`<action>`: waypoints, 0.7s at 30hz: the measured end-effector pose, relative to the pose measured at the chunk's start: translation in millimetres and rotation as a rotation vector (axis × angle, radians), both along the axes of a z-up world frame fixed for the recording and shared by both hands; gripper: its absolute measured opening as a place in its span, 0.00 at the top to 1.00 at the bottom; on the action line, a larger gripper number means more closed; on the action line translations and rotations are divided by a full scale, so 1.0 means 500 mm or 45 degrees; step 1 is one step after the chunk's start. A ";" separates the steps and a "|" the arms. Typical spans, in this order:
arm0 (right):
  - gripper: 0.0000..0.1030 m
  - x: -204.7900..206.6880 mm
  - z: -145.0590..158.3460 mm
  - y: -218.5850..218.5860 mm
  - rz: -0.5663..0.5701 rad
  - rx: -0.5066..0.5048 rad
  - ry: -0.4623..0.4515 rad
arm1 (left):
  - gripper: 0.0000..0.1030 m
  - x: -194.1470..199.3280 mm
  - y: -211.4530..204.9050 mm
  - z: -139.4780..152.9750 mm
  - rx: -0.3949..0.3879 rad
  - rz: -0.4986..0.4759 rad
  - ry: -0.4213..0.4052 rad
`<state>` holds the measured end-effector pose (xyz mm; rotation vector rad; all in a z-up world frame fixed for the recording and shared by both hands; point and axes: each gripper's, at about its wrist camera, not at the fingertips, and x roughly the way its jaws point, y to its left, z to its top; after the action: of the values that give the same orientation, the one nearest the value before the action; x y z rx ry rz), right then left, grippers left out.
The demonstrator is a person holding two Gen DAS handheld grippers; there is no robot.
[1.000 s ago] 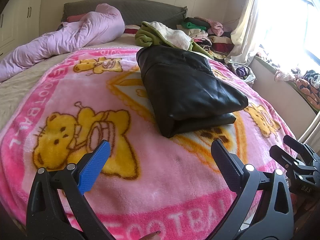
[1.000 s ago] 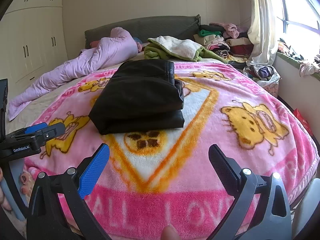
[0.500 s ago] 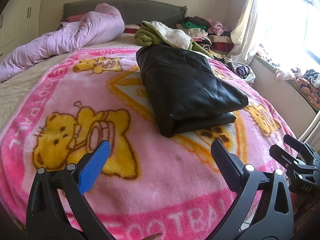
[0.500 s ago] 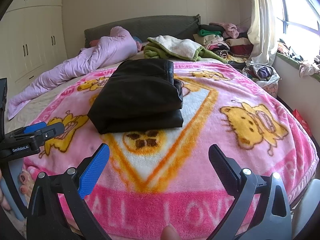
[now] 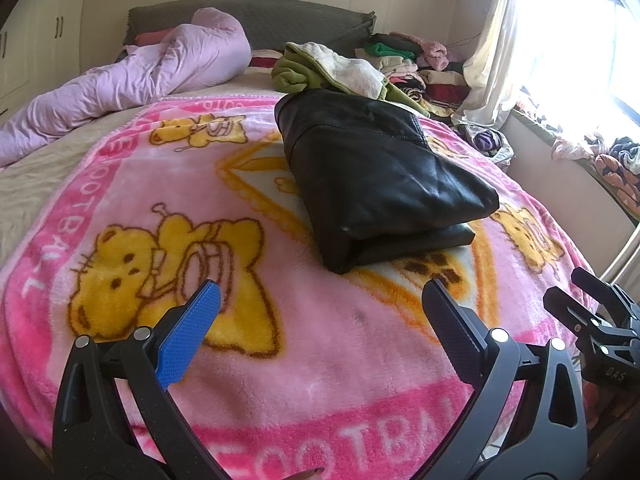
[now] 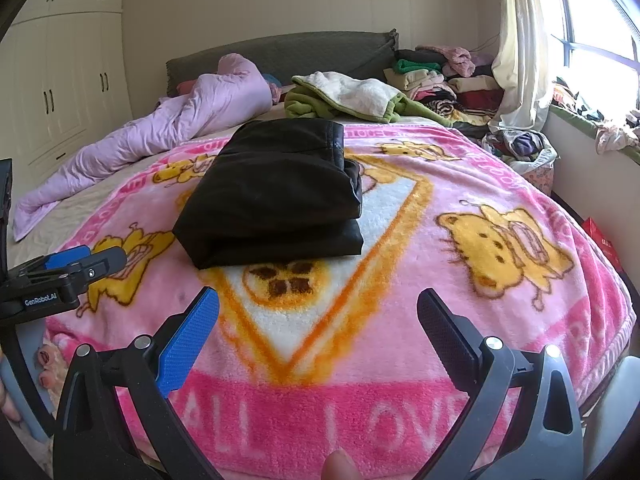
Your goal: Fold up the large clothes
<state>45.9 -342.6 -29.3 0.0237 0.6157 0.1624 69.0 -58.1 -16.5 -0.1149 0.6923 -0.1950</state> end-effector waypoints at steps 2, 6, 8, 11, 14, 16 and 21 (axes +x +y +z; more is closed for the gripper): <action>0.04 -0.001 0.000 0.001 -0.007 -0.001 -0.002 | 0.08 0.000 0.001 0.000 0.000 -0.001 0.002; 0.04 -0.004 -0.001 -0.003 -0.021 -0.005 -0.002 | 0.08 -0.001 0.000 0.000 -0.001 -0.001 0.000; 0.04 -0.003 -0.002 -0.002 -0.032 -0.005 -0.001 | 0.08 -0.001 0.000 0.001 -0.006 -0.003 0.000; 0.04 -0.004 -0.003 -0.013 -0.095 -0.006 -0.009 | 0.08 -0.001 0.008 0.002 -0.004 0.013 0.007; 0.04 -0.005 0.000 -0.067 -0.271 0.015 -0.017 | 0.08 0.006 0.025 0.002 0.006 0.063 0.030; 0.04 -0.010 -0.003 -0.149 -0.438 0.074 0.004 | 0.08 0.012 0.049 0.007 -0.001 0.101 0.036; 0.04 -0.054 -0.037 -0.426 -0.958 0.109 0.050 | 0.08 0.054 0.242 0.039 -0.060 0.324 0.058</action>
<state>18.9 -555.8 -47.8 0.3372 0.6026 -0.5419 96.3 62.8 2.8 -0.2514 0.7117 0.0353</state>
